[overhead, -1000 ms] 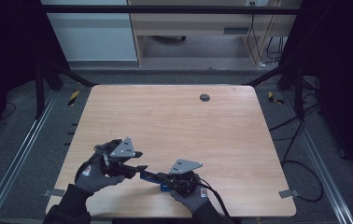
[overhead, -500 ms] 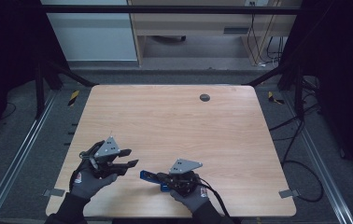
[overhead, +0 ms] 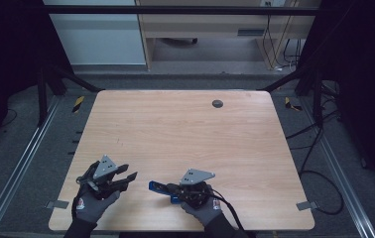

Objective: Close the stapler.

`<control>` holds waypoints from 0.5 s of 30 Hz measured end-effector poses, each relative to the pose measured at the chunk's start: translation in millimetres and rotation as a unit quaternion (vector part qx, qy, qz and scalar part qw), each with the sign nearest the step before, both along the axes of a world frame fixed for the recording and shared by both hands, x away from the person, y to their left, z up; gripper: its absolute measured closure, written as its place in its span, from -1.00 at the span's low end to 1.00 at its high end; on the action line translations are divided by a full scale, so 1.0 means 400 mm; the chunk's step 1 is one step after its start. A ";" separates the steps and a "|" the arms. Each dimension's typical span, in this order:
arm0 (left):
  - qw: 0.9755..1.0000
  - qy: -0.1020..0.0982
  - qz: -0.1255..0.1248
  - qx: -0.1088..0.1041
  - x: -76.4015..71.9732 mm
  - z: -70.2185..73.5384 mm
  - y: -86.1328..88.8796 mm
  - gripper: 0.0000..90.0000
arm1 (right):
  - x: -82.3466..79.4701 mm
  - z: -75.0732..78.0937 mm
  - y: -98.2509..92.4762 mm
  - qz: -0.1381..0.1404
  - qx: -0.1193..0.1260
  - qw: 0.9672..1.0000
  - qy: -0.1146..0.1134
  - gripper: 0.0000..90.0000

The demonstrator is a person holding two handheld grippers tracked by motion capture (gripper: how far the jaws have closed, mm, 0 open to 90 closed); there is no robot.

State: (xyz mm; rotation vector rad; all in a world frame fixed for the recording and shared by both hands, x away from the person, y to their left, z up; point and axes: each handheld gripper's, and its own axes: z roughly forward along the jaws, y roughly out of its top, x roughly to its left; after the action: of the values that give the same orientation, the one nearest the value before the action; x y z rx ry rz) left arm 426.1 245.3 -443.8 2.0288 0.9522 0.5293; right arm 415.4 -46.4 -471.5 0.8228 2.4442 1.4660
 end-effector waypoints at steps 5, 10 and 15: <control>0.999 -0.007 0.031 -0.004 -0.009 -0.018 0.020 0.21 | -0.001 0.000 0.000 -0.001 0.000 1.000 0.000 1.00; 0.999 0.000 0.038 -0.004 -0.008 -0.031 0.027 0.20 | -0.001 -0.001 0.000 -0.001 0.001 1.000 -0.001 1.00; 0.999 0.000 0.037 -0.001 -0.009 -0.033 0.024 0.20 | -0.001 -0.001 0.000 -0.001 0.002 1.000 -0.001 1.00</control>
State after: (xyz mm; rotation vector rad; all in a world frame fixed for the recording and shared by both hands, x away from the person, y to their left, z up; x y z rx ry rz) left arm 422.4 254.7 -457.0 1.9967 1.0304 0.5683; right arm 415.1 -46.5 -471.8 0.8249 2.4392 1.4714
